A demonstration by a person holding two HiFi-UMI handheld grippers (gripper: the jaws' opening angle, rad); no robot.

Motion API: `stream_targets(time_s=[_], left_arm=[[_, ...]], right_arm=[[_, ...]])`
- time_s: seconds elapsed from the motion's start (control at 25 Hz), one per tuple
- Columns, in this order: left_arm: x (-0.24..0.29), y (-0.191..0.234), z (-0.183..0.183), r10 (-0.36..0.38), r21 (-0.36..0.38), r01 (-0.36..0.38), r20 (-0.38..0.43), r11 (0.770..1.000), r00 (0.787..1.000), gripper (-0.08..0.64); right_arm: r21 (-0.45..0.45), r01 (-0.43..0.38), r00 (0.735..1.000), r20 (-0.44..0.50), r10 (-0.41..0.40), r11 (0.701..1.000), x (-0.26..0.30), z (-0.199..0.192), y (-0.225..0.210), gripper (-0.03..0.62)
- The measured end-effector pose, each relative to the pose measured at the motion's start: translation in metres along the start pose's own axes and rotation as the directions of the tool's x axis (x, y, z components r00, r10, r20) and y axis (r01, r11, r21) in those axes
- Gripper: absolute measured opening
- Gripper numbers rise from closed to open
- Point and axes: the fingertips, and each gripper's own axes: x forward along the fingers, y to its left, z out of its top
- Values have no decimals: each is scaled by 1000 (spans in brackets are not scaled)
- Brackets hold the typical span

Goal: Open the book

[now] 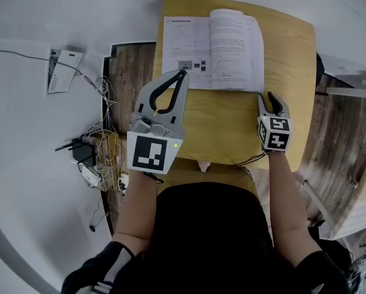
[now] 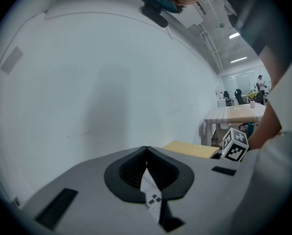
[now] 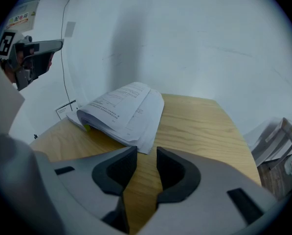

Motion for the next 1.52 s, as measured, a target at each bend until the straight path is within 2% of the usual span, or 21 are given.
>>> stream_targets(time_s=[0.96, 1.52], left_arm=[[2, -7, 0, -9, 3, 9, 3, 1000, 1000, 11], [-5, -13, 10, -16, 17, 16, 19, 1000, 1000, 11]], right_arm=[[-21, -6, 1000, 18, 7, 1000, -7, 1, -4, 133], [-97, -17, 988, 152, 32, 995, -38, 55, 6, 133]])
